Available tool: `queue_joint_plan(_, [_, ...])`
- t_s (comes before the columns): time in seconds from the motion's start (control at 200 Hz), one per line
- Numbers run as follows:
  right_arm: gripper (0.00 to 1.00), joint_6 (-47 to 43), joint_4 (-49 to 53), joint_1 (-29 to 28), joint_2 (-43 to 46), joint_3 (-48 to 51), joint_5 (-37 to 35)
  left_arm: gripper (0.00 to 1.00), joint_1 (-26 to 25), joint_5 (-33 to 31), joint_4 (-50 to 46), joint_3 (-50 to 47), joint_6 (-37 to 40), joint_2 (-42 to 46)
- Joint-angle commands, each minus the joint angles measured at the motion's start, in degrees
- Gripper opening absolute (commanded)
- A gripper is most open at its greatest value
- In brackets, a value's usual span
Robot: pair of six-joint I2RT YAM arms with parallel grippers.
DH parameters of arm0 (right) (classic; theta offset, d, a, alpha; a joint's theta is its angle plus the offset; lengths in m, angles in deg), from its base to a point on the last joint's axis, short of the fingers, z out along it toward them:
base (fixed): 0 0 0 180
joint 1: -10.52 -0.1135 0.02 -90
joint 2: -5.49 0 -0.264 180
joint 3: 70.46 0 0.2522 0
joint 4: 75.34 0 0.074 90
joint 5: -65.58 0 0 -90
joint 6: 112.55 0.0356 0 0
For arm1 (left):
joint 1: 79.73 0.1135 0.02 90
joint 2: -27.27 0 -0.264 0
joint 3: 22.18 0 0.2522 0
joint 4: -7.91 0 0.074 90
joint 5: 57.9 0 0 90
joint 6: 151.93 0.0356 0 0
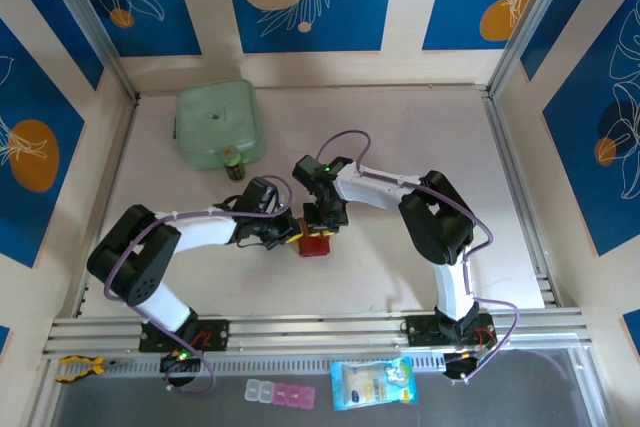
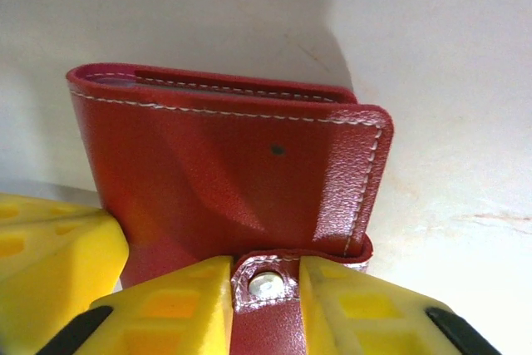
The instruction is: Take the credit cards out of the card holder
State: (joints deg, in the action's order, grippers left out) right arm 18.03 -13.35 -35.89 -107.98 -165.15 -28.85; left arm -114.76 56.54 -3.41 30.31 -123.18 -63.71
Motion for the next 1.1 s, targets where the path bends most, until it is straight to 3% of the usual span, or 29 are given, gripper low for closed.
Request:
queue_joint_plan(0.0, [0.25, 0.81, -0.55, -0.43, -1.82, 2.06, 1.29, 0.00, 0.16, 0.40, -2.60, -0.35, -0.22, -1.39])
queue_joint_plan(0.56, [0.05, 1.35, -1.31, 0.05, 0.85, 3.24, 0.82, 0.00, 0.45, -0.08, -5.14, 0.66, 0.37, -2.01])
queue_joint_plan(1.095, [0.00, 1.62, -2.71, 2.52, 6.97, 7.65, -0.32, 0.00, 2.98, -1.99, -8.64, -2.36, 0.11, -2.61])
